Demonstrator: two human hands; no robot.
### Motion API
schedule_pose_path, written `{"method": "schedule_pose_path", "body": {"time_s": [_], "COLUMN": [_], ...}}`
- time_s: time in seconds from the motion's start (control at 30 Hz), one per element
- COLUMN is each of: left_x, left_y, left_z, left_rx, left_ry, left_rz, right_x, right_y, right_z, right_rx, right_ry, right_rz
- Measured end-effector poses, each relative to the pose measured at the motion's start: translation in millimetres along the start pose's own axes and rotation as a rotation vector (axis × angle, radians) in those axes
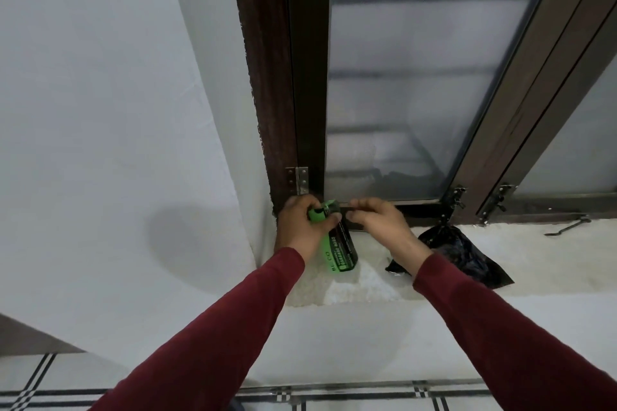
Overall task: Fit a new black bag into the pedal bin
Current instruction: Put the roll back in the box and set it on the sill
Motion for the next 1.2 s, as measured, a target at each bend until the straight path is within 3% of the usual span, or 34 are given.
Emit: {"method": "schedule_pose_path", "body": {"time_s": [0.1,0.23,0.4,0.47,0.53,0.63,0.83,1.0,1.13,1.2], "left_x": [3,6,-1,-4,-7,-12,-19,-23,-23,-25], "left_y": [-12,-10,-2,3,9,11,7,13,38,63], "left_z": [-3,10,35,38,38,38,23,3,-20,-26], "left_rx": [0.068,0.191,0.287,0.315,0.382,0.567,0.829,0.911,0.648,0.390], "left_ry": [-0.100,-0.206,-0.375,-0.418,-0.425,-0.356,-0.123,0.005,0.131,0.106], "left_rz": [-0.062,0.008,0.063,0.083,0.123,0.204,0.289,0.316,0.244,0.384], "right_x": [-7,0,12,14,15,13,17,4,-9,-10], "right_y": [16,8,29,41,44,43,45,21,-31,-48], "right_z": [-30,-63,-66,-62,-56,-53,-53,-24,-7,-22], "right_rx": [-0.032,0.018,0.025,-0.155,-0.542,-0.710,-0.330,-0.347,-0.588,-0.845], "right_ry": [0.143,0.224,0.206,0.152,0.050,0.025,0.019,-0.139,-0.251,-0.125], "right_rz": [0.136,-0.031,0.018,0.040,0.017,-0.001,-0.014,-0.004,0.025,0.195]}}
Point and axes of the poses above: each hand's wrist, its own x-axis towards the middle knuckle, its own y-axis out of the palm, z = x × y, the point moved 7 cm from there along x, towards the middle knuckle, and after that the axes turned 11 degrees about x, right-handed, at the moved point
